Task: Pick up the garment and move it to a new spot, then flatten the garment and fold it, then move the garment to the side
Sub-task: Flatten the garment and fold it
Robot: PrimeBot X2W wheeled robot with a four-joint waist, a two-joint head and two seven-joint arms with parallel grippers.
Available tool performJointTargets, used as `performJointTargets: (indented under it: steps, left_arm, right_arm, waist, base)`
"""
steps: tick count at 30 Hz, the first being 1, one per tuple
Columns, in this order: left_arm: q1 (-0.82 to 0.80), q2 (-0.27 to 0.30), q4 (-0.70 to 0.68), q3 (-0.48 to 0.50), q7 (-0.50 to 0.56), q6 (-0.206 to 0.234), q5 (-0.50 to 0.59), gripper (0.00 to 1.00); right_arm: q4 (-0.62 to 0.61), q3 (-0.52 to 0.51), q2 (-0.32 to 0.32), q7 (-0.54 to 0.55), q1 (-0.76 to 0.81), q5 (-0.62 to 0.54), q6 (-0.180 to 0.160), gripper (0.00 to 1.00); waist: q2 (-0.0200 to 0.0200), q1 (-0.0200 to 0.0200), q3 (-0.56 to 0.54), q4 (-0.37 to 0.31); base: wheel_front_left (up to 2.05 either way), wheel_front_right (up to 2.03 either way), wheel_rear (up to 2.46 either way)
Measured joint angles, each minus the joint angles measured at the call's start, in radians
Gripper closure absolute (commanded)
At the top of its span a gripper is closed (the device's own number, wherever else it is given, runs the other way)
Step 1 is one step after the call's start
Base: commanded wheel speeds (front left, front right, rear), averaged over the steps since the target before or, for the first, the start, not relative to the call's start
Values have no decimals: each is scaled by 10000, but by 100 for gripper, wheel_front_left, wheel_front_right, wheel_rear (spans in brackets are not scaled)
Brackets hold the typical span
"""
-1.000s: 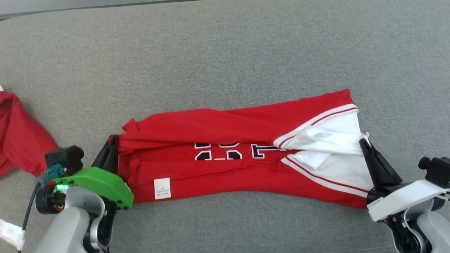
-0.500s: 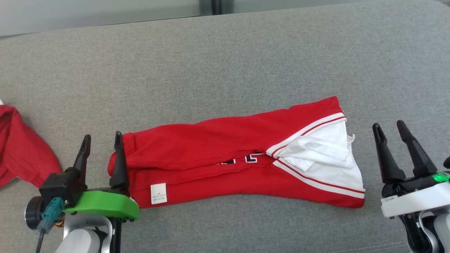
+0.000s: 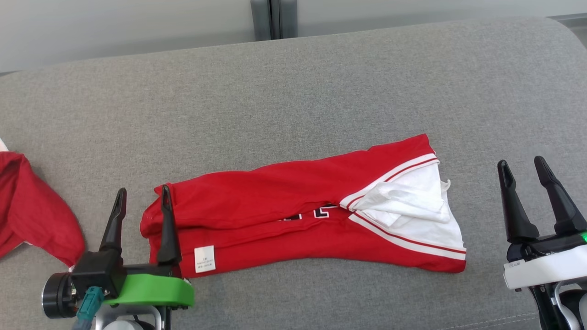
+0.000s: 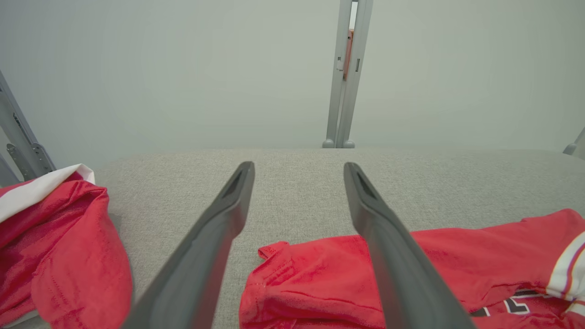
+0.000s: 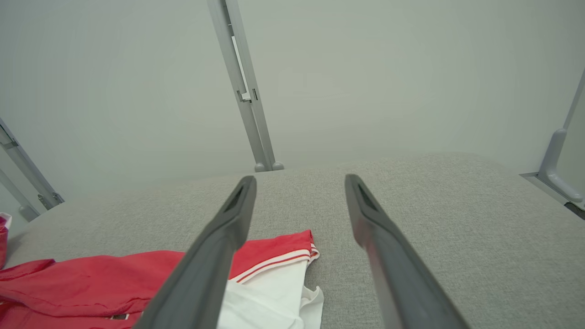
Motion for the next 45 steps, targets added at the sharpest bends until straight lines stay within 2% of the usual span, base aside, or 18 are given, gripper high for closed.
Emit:
performJointTargets:
  steps: [19,25,36,39,40,42,45]
  left_arm:
    - [-80,-109,81,-90,-107,-15,257,0]
    - [-629,-270,86,-215,-176,-142,460,0]
    - [-1220,-698,399,-238,-196,-418,631,0]
    - [-1266,-765,460,-222,-224,-472,685,0]
    - [-1268,-777,485,-203,-224,-514,688,0]
    - [-1271,-805,525,-159,-226,-541,738,0]
    - [-1267,-849,543,-94,-228,-577,779,0]
  right_arm:
    - [180,-119,-8,531,140,-54,0,0]
    - [1476,416,-182,623,-126,240,-2,0]
    - [5016,1655,-136,113,-1763,807,0,0]
    - [5455,2019,-171,-58,-2061,1053,-4,0]
    - [5555,2174,-199,-71,-2136,1164,-4,26]
    - [5637,2452,-257,-71,-2219,1352,-12,100]
    - [5666,2871,-284,-171,-2328,1603,-6,100]
  waist:
    - [0,0,256,165]
    - [0,0,734,359]
    - [0,0,1523,806]
    - [0,0,1586,898]
    - [0,0,1590,911]
    - [0,0,1560,906]
    - [0,0,1477,870]
  base:
    - [0,0,0]
    - [0,0,0]
    - [0,0,0]
    - [0,0,0]
    - [0,0,0]
    - [0,0,0]
    - [0,0,0]
